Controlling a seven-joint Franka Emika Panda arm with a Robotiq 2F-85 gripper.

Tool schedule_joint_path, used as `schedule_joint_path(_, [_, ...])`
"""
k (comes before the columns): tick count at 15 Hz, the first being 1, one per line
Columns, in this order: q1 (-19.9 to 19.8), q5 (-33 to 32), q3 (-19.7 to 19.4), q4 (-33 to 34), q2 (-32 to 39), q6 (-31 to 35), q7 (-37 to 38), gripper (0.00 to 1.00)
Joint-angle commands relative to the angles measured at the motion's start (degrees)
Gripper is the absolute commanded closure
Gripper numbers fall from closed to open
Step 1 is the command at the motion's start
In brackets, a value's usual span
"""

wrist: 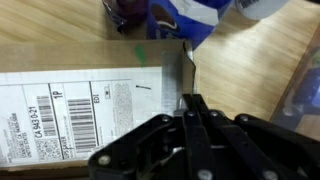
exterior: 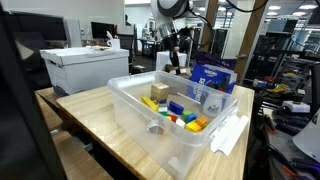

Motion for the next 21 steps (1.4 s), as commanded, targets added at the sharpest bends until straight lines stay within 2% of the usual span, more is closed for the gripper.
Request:
schedule_joint_path(1, [-0.48,2.39,0.19,-1.85,-2.49,6.76,2.85,0.95])
schedule_joint_path(5, [2.01,-2.63,-1.16,-4.57,-5.12,18.7,7.6,0.95])
schedule_joint_path(6, [3.53,-6.01,-1.99,-5.5,-6.0,23.63,10.6,0.95])
schedule_joint_path(7, [3.95,-7.74,-2.35,-5.04,-5.41,20.09,10.57,0.7])
schedule_joint_path(8, [4.66,-10.04,-2.86,-5.32,-5.66,20.04,12.19,0.69])
schedule_joint_path(10, [5.67,-13.02,-3.4,-4.57,-5.41,14.5,13.97,0.56])
schedule_joint_path(12, [6.04,-14.31,-3.43,-4.9,-5.65,10.77,14.82,0.4])
schedule_joint_path(13, [6.24,-15.16,-3.45,-5.21,-5.71,8.06,15.19,0.27])
schedule_joint_path(14, [5.82,-14.69,-3.41,-5.49,-5.75,9.02,15.29,0.22])
schedule_joint_path(15, [5.55,-14.72,-3.54,-6.35,-5.96,9.64,15.85,0.08])
schedule_joint_path(17, [6.73,-18.4,-5.69,-7.81,-5.97,15.49,26.14,0.0])
schedule_joint_path(19, [7.37,-20.79,-6.57,-8.69,-5.82,17.5,31.06,0.0])
schedule_joint_path(20, [8.23,-23.77,-7.8,-9.55,-4.92,19.26,36.92,0.0])
schedule_joint_path(21, [8.75,-24.99,-8.28,-9.88,-4.77,19.38,39.32,0.0])
